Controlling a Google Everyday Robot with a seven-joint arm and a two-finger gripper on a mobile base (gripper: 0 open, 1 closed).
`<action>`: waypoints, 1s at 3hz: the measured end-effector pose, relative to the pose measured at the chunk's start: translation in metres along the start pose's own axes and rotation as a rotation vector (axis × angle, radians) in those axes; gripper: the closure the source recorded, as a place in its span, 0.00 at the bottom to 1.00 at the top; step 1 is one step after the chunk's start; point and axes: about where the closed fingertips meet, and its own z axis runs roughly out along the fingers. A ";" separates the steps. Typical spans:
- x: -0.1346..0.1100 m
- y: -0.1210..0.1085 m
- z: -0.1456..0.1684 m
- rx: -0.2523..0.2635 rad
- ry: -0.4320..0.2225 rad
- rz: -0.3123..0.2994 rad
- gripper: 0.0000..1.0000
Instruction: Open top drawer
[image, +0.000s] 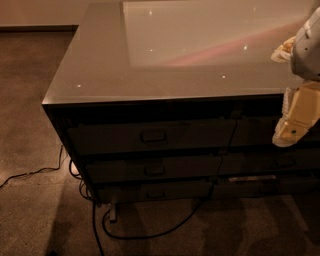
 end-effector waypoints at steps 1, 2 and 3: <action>0.000 0.000 0.000 0.000 0.000 0.000 0.00; -0.002 0.001 0.001 -0.008 -0.017 0.001 0.00; -0.005 0.011 0.028 -0.093 -0.102 0.054 0.00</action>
Offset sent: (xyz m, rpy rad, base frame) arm -0.0010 0.0028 -0.0069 0.0391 0.0300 0.0121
